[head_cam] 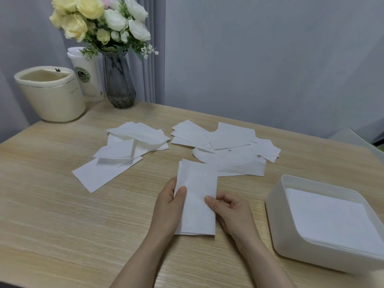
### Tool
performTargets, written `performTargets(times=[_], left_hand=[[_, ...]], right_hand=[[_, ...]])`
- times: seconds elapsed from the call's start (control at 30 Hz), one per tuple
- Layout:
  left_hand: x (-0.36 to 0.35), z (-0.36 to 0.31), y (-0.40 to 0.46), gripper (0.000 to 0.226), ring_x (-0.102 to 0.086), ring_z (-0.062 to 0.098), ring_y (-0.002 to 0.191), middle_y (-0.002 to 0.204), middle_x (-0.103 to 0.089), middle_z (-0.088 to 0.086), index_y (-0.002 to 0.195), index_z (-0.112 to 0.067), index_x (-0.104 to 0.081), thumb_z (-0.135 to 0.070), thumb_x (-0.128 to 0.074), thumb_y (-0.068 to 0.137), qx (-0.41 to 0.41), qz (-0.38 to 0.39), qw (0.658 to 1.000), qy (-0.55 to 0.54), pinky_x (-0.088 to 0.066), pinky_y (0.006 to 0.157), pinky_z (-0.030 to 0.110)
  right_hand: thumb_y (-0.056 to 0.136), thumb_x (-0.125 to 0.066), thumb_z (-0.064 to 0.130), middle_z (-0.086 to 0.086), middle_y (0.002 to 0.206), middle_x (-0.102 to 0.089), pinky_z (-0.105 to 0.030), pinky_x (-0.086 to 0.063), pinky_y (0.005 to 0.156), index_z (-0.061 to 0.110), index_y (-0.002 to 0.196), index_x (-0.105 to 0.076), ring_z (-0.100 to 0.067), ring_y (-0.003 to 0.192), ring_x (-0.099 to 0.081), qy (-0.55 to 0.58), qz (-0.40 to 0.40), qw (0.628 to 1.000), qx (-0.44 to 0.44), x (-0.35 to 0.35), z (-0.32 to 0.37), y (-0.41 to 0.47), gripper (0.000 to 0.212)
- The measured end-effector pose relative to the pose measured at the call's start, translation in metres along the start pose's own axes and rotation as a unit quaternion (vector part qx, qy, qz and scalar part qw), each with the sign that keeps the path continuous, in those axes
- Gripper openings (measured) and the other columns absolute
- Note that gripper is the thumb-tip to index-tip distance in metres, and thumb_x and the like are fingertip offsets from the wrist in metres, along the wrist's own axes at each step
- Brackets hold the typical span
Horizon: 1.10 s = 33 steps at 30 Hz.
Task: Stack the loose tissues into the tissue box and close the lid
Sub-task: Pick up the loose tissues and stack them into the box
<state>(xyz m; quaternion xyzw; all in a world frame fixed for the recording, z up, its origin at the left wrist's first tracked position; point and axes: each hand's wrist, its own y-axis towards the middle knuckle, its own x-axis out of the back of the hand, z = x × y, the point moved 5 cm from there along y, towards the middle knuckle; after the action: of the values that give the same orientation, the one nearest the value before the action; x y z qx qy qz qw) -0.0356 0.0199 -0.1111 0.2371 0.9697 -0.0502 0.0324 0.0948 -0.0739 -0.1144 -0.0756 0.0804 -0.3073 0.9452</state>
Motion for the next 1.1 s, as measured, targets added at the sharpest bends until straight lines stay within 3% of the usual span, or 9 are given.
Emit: performTargets(times=[0.17, 0.23, 0.33, 0.47, 0.53, 0.6, 0.7, 0.87, 1.1], left_hand=[[-0.001, -0.002, 0.003, 0.025, -0.068, 0.021, 0.086, 0.091, -0.072, 0.0, 0.098, -0.023, -0.066, -0.033, -0.051, 0.08, 0.001, 0.015, 1.0, 0.02, -0.053, 0.081, 0.046], [0.002, -0.009, 0.007, 0.026, -0.066, 0.019, 0.083, 0.089, -0.071, 0.001, 0.097, -0.019, -0.065, -0.034, -0.052, 0.079, -0.007, 0.019, 0.999, 0.032, -0.052, 0.079, 0.045], [0.015, -0.02, 0.02, 0.02, -0.064, 0.018, 0.08, 0.088, -0.07, 0.004, 0.095, -0.018, -0.064, -0.03, -0.054, 0.083, -0.022, 0.01, 0.999, 0.04, -0.05, 0.075, 0.039], [0.042, -0.025, 0.036, 0.013, -0.064, 0.023, 0.082, 0.09, -0.071, 0.007, 0.094, -0.015, -0.064, -0.025, -0.059, 0.087, -0.008, 0.0, 0.999, 0.034, -0.048, 0.076, 0.039], [0.053, -0.022, 0.04, 0.024, -0.067, 0.027, 0.088, 0.098, -0.073, 0.011, 0.099, -0.015, -0.066, -0.029, -0.057, 0.083, 0.009, 0.004, 1.0, 0.021, -0.05, 0.081, 0.043], [0.061, -0.019, 0.043, 0.016, -0.068, 0.028, 0.09, 0.099, -0.075, 0.008, 0.101, -0.017, -0.068, -0.022, -0.06, 0.088, 0.019, 0.002, 1.0, 0.01, -0.051, 0.083, 0.043], [0.067, -0.014, 0.046, 0.019, -0.069, 0.021, 0.085, 0.093, -0.075, 0.0, 0.099, -0.019, -0.069, -0.008, -0.054, 0.097, 0.031, -0.02, 0.999, -0.001, -0.053, 0.079, 0.038], [0.067, -0.015, 0.047, 0.024, -0.071, 0.025, 0.092, 0.099, -0.076, 0.004, 0.103, -0.019, -0.069, -0.007, -0.049, 0.098, 0.035, -0.023, 0.999, -0.016, -0.054, 0.084, 0.044], [0.07, -0.02, 0.05, 0.027, -0.071, 0.014, 0.08, 0.09, -0.077, -0.003, 0.098, -0.022, -0.07, -0.006, -0.049, 0.099, 0.023, -0.038, 0.998, -0.042, -0.054, 0.075, 0.035]], right_hand=[[0.081, -0.072, 0.008, -0.022, 0.084, -0.073, -0.042, -0.053, 0.081, 0.0, 0.084, -0.07, -0.03, 0.08, -0.069, -0.006, -0.003, 1.0, -0.006, -0.002, 0.0, 0.003, 0.009], [0.082, -0.071, 0.005, -0.018, 0.077, -0.073, -0.028, -0.054, 0.064, 0.0, 0.083, -0.069, -0.022, 0.067, -0.068, 0.013, -0.001, 1.0, -0.01, -0.006, 0.004, 0.004, 0.006], [0.086, -0.069, 0.007, -0.002, 0.057, -0.065, -0.013, -0.033, 0.039, 0.0, 0.085, -0.068, -0.004, 0.041, -0.048, -0.031, -0.021, 0.999, 0.018, -0.014, 0.015, 0.012, 0.007], [0.085, -0.07, 0.02, 0.007, 0.074, -0.061, -0.021, -0.042, 0.064, 0.022, 0.089, -0.07, -0.006, 0.063, -0.052, -0.169, -0.093, 0.975, 0.112, -0.015, 0.028, 0.037, 0.004], [0.086, -0.066, 0.033, 0.01, 0.099, -0.056, -0.029, -0.042, 0.083, 0.031, 0.107, -0.065, -0.007, 0.091, -0.052, -0.355, -0.128, 0.913, 0.156, -0.016, 0.035, 0.053, 0.02], [0.088, -0.059, 0.044, 0.007, 0.122, -0.045, -0.033, -0.029, 0.098, 0.035, 0.129, -0.053, -0.013, 0.117, -0.039, -0.505, -0.142, 0.832, 0.181, -0.021, 0.046, 0.068, 0.042], [0.088, -0.052, 0.058, 0.001, 0.147, -0.027, -0.041, -0.018, 0.107, 0.04, 0.143, -0.035, -0.019, 0.138, -0.021, -0.561, -0.134, 0.807, 0.131, -0.025, 0.047, 0.101, 0.06], [0.088, -0.042, 0.067, -0.003, 0.156, -0.016, -0.051, -0.011, 0.112, 0.04, 0.144, -0.031, -0.022, 0.145, -0.008, -0.6, -0.125, 0.786, 0.078, -0.029, 0.04, 0.147, 0.064], [0.086, -0.043, 0.065, 0.0, 0.128, -0.037, -0.045, -0.024, 0.098, 0.036, 0.131, -0.044, -0.02, 0.126, -0.03, -0.645, -0.116, 0.751, 0.08, -0.024, 0.041, 0.159, 0.054]])
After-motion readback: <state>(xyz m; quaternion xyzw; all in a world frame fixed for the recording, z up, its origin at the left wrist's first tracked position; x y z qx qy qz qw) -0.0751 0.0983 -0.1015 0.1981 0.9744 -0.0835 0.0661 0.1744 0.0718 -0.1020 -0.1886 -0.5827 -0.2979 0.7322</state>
